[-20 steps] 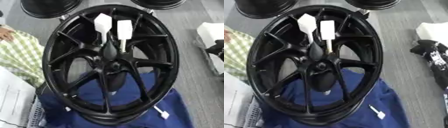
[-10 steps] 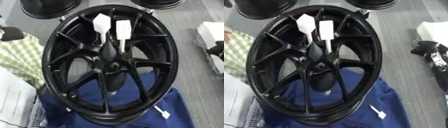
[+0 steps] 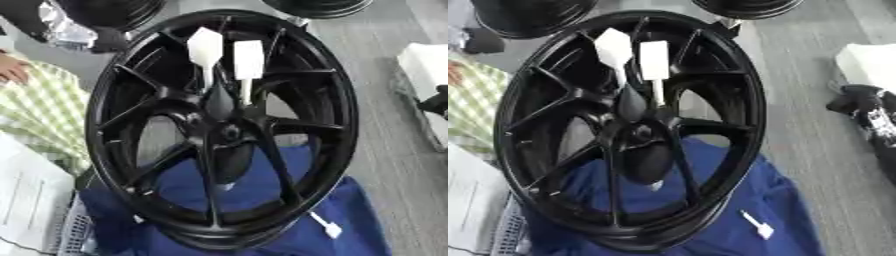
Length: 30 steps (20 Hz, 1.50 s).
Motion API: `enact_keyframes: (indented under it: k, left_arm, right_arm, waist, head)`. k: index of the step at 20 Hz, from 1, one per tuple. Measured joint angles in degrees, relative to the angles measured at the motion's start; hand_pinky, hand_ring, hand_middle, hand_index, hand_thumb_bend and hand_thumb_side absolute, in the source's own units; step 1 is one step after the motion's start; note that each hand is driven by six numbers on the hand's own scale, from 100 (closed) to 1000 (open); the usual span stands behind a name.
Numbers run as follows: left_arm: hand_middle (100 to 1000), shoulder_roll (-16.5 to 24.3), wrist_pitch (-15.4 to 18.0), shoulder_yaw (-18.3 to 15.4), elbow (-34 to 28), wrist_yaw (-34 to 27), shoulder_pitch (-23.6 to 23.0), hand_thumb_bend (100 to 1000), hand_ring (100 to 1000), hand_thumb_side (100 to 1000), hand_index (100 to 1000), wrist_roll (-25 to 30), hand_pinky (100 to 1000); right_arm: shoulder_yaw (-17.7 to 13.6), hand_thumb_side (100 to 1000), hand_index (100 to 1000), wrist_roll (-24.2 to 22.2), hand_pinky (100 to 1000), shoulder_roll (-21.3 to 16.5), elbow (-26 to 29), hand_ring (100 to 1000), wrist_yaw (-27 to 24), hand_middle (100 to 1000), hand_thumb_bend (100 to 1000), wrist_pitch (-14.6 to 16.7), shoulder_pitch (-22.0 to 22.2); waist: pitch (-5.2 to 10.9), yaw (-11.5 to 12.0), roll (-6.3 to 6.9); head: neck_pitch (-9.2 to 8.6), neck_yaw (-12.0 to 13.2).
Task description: Pull the pin out of the wheel hub.
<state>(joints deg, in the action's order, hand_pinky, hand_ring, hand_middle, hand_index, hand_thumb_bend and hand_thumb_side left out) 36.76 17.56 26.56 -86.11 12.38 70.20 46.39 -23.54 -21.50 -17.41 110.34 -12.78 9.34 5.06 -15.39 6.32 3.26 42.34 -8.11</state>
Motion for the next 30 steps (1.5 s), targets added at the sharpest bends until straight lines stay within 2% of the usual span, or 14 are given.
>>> enact_keyframes:
  k: [4, 11, 14, 22, 30]
  left_arm:
    - [734, -2.04, 0.58, 0.45, 4.15, 1.54, 1.66, 425, 763, 616, 844, -0.58, 814]
    - [737, -4.33, 1.69, 1.36, 9.76, 2.62, 2.86, 426, 759, 647, 850, -1.69, 822]
    - [734, -4.86, 1.98, 1.82, 11.17, 2.78, 3.04, 423, 755, 653, 849, -1.98, 822]
    - [730, -6.51, 2.53, 2.94, 14.14, 3.25, 4.01, 411, 745, 670, 846, -2.53, 825]
    - [800, -7.28, 2.96, 3.31, 15.34, 4.03, 4.64, 441, 772, 659, 875, -2.96, 833]
  right_arm:
    - [0.33, 664, 756, -0.31, 835, -0.04, 0.00, 698, 0.02, 610, 100, 0.10, -0.56]
    - [0.62, 671, 756, -0.59, 835, -0.04, 0.00, 697, 0.66, 611, 100, 0.16, -1.10]
    - [0.68, 674, 756, -0.66, 835, -0.04, 0.00, 697, 1.13, 611, 100, 0.20, -1.79]
    - [0.99, 682, 755, -0.68, 834, -0.02, 0.00, 696, 2.60, 609, 100, 0.27, -2.58]
    - [1.00, 690, 753, -0.58, 834, 0.07, 0.00, 693, 3.86, 608, 100, 0.31, -3.51]
  waist:
    - [-0.75, -0.82, 0.21]
    - [-2.35, -2.08, 0.51]
    - [-3.19, -2.30, 0.62]
    - [-4.91, -3.15, 0.90]
    - [-6.20, -3.49, 1.46]
  head:
    - [-1.25, 0.27]
    - [-4.88, 0.21]
    - [-5.61, 0.44]
    - [-5.70, 2.01]
    - [-5.63, 3.45]
